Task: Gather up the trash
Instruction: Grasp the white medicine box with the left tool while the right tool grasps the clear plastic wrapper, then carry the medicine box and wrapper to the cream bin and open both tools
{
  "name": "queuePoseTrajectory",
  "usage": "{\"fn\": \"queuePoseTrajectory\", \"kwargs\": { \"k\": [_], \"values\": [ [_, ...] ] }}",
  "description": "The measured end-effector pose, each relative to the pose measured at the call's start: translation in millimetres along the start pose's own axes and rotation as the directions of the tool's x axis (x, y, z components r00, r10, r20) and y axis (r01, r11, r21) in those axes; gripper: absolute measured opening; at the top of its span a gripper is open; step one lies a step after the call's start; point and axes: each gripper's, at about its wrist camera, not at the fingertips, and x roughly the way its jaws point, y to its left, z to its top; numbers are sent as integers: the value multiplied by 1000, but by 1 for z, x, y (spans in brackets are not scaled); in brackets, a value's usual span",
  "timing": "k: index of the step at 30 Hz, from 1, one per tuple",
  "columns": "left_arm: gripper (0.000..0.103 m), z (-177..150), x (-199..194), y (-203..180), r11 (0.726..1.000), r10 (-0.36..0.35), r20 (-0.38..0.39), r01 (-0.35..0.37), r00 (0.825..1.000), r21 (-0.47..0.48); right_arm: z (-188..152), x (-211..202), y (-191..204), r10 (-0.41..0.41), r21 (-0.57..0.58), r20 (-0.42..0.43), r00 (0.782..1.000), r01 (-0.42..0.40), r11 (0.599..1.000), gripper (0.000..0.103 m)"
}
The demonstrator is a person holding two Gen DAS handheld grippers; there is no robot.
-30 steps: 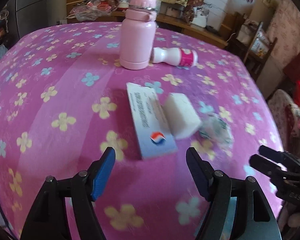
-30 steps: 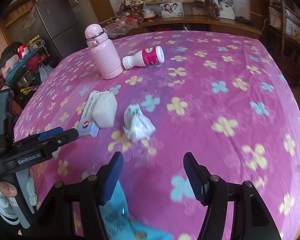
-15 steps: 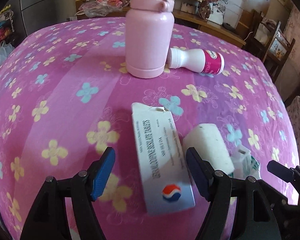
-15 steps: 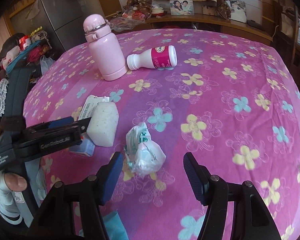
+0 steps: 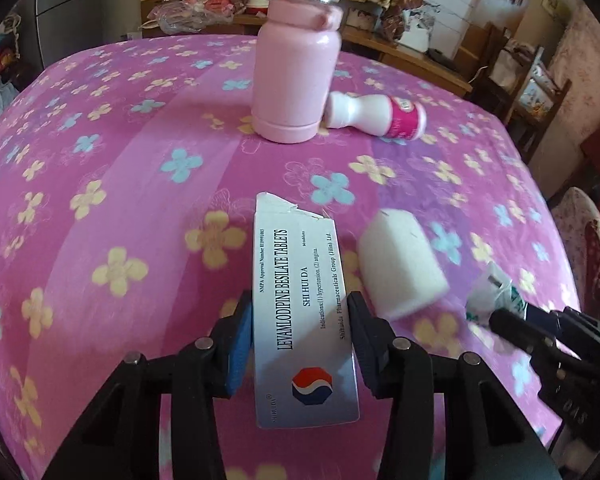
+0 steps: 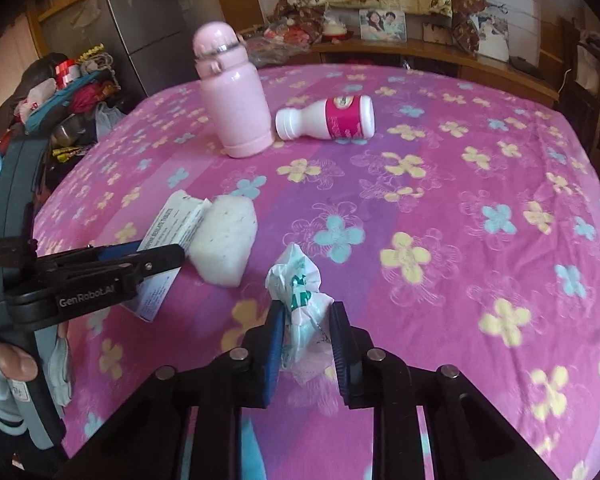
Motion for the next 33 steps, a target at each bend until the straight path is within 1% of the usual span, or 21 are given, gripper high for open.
{"fn": "queuePoseTrajectory", "kwargs": {
  "k": [4,7,11,15,25,33],
  "values": [
    [47,-14,-30,-15,999,-41,30,40,999,28,-13,-37,-6,-13,10,39,999,12,1000,24],
    [47,-23,-46,-32,996,-74,37,72,997,54,-26,-64,-10,-29,19,58,998,28,999,24],
    [47,-39,-64,-65,988,-106,46,100,993,116,-49,-97,-20,-64,36,75,995,61,997,24],
    [47,-55,-77,-99,975,-139,46,129,989,180,-72,-125,-38,-100,78,84,991,94,993,24],
    [47,-86,-98,-188,925,-225,22,206,974,320,-117,-183,-88,-200,178,99,975,180,967,24],
    [47,-109,-100,-260,872,-276,-15,257,961,417,-149,-222,-136,-283,260,90,955,252,932,24]
  ]
}}
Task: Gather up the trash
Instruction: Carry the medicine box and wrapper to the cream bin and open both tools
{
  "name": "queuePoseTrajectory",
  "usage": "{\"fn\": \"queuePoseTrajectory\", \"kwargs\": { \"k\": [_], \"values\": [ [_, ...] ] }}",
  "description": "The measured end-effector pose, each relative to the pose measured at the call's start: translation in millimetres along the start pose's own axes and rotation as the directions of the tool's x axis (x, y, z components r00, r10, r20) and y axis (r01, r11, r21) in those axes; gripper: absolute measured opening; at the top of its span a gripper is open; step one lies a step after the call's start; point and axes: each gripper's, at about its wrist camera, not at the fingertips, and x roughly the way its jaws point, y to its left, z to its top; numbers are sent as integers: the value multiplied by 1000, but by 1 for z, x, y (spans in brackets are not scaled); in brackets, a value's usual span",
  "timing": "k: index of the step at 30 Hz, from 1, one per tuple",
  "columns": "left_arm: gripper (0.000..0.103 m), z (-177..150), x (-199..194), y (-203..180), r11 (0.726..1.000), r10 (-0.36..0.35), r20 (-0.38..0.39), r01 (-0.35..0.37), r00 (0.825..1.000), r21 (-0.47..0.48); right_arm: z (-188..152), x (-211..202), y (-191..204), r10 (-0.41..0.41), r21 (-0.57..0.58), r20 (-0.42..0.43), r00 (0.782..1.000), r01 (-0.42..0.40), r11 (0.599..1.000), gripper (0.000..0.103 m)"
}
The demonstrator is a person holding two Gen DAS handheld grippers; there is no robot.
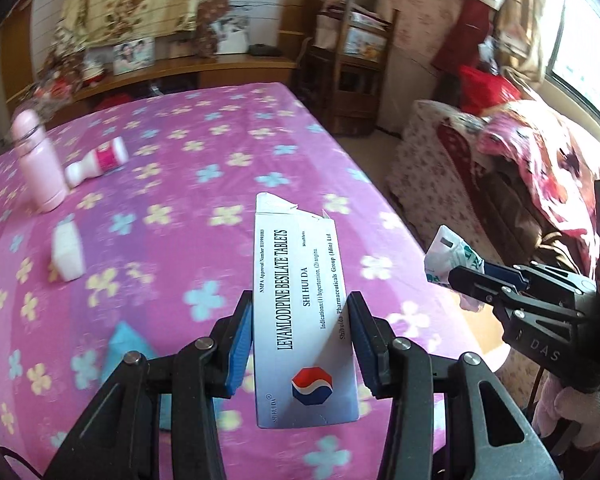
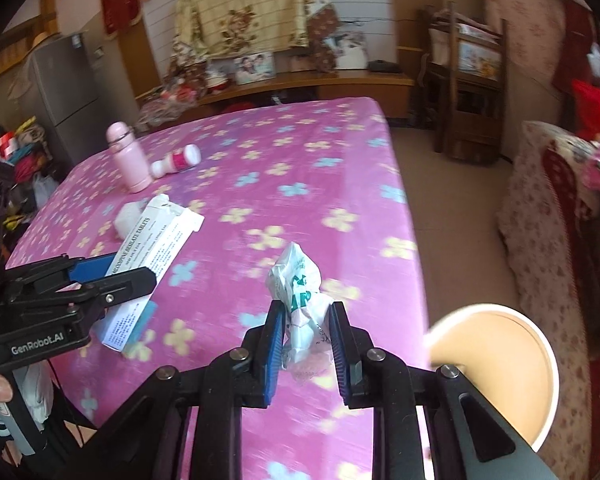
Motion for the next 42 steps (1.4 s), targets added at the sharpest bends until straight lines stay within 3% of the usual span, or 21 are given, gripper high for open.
{"fn": "queuePoseTrajectory", "kwargs": {
  "k": [10,20,38,41,42],
  "values": [
    [47,3,36,-80,993,-76,-52,81,996,91,-28,-24,-88,-107,134,-29,994,110,985,24],
    [47,1,75,-136,978,-164,-122,177,979,107,-62,-24,-163,-199,309,-84,976,216,926,25],
    [48,-5,107,-178,958,-243,-165,263,956,112,-74,-25,-198,-289,386,-124,949,314,867,27],
    [48,-6,106,-179,957,-248,-163,268,955,114,-76,-26,-205,-288,420,-131,949,316,850,46],
    [50,-6,106,-179,956,-251,-160,270,955,115,-77,-27,-206,-282,432,-128,951,310,847,67]
  ]
}}
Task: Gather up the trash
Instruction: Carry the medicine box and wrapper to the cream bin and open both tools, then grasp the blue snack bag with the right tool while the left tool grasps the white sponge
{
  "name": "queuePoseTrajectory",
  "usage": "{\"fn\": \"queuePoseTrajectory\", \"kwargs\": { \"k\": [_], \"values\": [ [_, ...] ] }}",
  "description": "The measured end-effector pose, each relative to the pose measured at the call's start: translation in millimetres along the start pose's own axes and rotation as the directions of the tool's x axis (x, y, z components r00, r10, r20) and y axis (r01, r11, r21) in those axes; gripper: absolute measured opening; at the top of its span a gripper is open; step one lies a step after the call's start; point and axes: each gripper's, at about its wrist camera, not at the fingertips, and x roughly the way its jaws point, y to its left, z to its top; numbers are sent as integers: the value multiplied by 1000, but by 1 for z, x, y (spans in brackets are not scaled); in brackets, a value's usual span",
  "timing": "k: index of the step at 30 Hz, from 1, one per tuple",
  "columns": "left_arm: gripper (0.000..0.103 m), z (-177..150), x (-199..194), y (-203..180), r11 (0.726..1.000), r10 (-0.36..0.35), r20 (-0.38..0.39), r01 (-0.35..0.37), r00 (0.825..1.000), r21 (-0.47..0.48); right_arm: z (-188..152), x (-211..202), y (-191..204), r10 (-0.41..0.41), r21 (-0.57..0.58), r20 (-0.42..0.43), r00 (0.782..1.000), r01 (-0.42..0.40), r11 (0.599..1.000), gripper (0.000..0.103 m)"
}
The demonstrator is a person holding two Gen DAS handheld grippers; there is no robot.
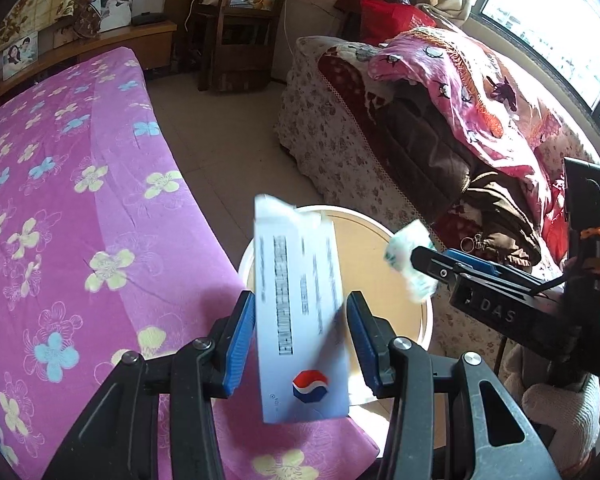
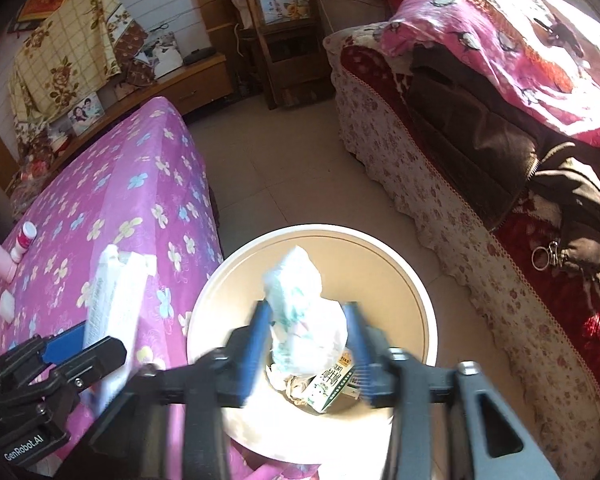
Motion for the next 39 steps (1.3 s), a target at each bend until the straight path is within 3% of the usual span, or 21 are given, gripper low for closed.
{"fn": "queuePoseTrajectory", "kwargs": {
  "k": [3,15,24,39],
  "values": [
    [60,-1,-2,1,1000,-14,4,14,1000,-5,0,-3,0,11,7,14,1000,-11,1000,71],
    [60,-8,-23,20,998,66,23,-66,998,-15,0,-6,19,33,-46,24,999,-31,998,71],
    [60,-17,-45,49,987,160,45,-159,986,-36,-3,-6,38,63,-91,22,998,-61,994,71],
    [60,-34,-90,107,957,270,77,-259,960,-129,-15,-17,110,118,-217,37,992,-108,970,71]
  ]
}}
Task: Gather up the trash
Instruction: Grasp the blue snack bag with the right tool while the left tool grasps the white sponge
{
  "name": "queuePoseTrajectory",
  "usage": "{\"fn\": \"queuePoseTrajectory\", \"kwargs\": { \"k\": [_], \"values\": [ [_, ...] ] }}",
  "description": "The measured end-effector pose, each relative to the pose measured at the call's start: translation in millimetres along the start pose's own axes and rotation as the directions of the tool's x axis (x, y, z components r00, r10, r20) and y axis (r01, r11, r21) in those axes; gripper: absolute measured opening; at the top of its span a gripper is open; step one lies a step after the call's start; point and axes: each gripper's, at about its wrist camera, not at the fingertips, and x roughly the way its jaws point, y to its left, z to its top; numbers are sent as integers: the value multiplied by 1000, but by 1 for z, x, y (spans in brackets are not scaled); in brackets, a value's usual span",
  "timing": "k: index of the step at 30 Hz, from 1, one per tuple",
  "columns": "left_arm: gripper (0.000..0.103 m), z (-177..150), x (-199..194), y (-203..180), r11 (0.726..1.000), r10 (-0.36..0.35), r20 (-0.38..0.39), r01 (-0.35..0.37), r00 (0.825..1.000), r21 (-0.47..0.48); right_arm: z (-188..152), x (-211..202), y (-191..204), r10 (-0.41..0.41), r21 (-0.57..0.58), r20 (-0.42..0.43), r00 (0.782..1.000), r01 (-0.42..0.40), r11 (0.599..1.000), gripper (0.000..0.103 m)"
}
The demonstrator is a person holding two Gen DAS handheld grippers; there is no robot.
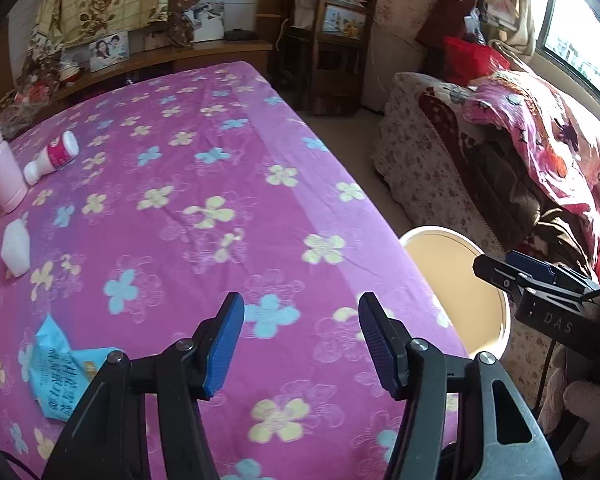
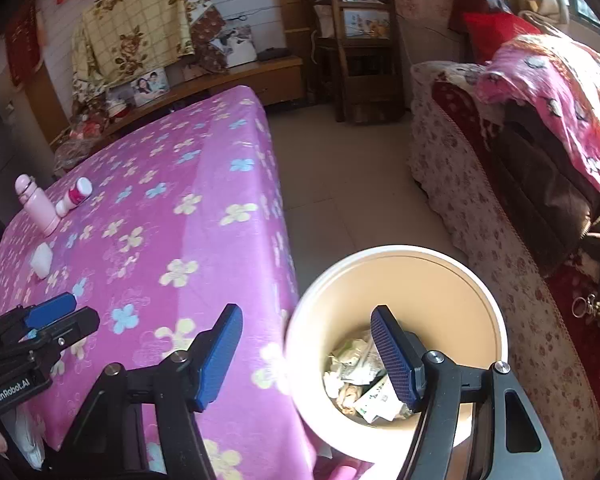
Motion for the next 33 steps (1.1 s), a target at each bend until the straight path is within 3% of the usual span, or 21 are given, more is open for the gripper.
{"fn": "queuePoseTrajectory", "kwargs": {
  "k": [13,18,27,31,33],
  "values": [
    [61,-8,-26,93,990,105,3,-104,994,-100,-6,16,97,144,-150,-68,987,-153,977,71],
    [61,-10,-34,147,974,139,-15,-140,990,-177,-6,25,139,230,-197,-114,966,-249,948,71],
    [70,-5,-49,230,938,195,-26,-194,981,-289,-9,42,230,408,-268,-236,882,-463,845,71],
    [70,-3,-43,261,921,182,-57,-190,982,-339,-15,38,274,486,-365,-278,829,-559,745,75],
    [70,0,-40,272,916,173,-62,-183,983,-356,-18,38,293,475,-444,-287,832,-555,703,75]
  ]
}}
